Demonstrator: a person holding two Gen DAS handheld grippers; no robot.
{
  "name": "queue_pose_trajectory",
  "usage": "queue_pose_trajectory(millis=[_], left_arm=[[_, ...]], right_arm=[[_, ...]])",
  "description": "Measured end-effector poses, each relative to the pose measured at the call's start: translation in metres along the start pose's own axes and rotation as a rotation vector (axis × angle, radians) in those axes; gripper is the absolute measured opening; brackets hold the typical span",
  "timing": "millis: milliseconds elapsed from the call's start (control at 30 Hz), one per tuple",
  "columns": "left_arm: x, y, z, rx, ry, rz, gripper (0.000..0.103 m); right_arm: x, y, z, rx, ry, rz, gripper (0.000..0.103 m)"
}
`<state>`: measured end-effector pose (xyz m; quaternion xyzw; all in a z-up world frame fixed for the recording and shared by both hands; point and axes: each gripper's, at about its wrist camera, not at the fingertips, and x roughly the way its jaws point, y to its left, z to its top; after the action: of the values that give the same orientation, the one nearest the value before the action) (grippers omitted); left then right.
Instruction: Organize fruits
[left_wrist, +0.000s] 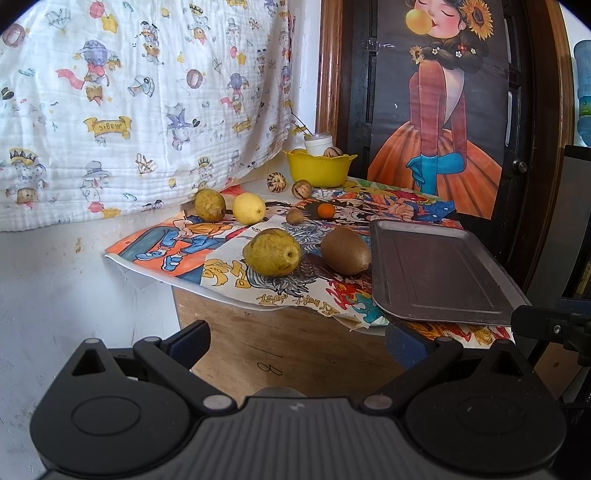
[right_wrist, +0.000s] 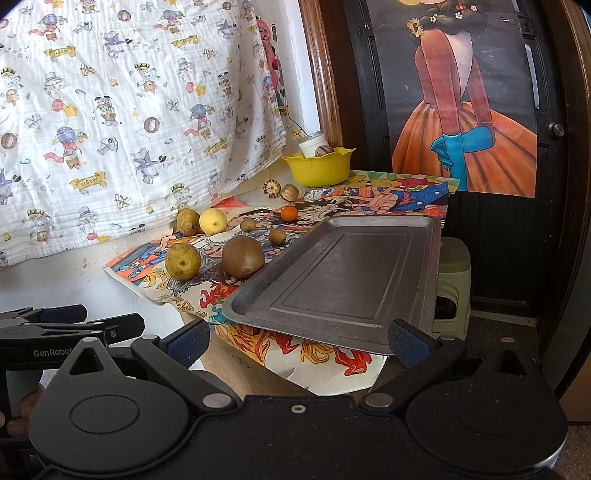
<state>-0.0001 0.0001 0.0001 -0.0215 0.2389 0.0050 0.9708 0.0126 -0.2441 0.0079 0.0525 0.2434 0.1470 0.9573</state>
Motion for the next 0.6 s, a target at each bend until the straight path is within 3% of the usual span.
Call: queue_pose_trajectory(millis=[600], left_arm=[[0.0019, -0.0026, -0.0042, -0.002, 0.003, 0.001, 0.103]], right_arm=[[-0.0008, 0.0015, 0.003, 0.005, 0.005, 0.005, 0.103]])
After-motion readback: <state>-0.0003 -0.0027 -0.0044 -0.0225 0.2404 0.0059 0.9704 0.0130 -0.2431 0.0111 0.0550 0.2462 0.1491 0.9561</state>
